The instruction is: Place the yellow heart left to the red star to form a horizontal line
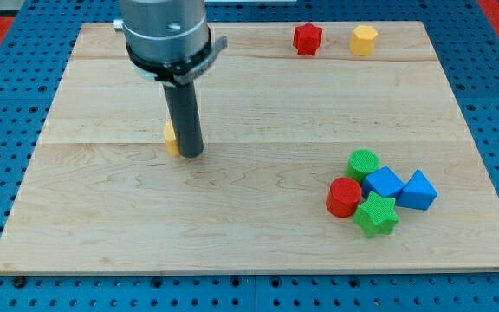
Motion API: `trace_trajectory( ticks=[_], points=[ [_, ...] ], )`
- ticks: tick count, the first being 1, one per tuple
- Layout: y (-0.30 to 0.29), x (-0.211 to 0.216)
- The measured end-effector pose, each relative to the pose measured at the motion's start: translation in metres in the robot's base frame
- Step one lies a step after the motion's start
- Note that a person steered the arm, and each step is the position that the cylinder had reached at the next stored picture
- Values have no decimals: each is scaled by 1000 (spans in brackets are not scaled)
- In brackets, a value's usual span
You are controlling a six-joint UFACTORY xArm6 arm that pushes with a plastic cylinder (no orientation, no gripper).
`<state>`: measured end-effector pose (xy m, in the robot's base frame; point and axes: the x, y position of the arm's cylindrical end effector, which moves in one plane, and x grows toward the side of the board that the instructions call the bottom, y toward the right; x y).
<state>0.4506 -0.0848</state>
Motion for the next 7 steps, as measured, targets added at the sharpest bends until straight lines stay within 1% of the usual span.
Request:
trace_trajectory(
  ticks=[2, 3, 4, 5, 6, 7],
  points=[
    [-77, -35],
    [-56, -79],
    [-69, -96],
    [-60, -64],
    [-129, -77],
    [-129, -94]
  ],
)
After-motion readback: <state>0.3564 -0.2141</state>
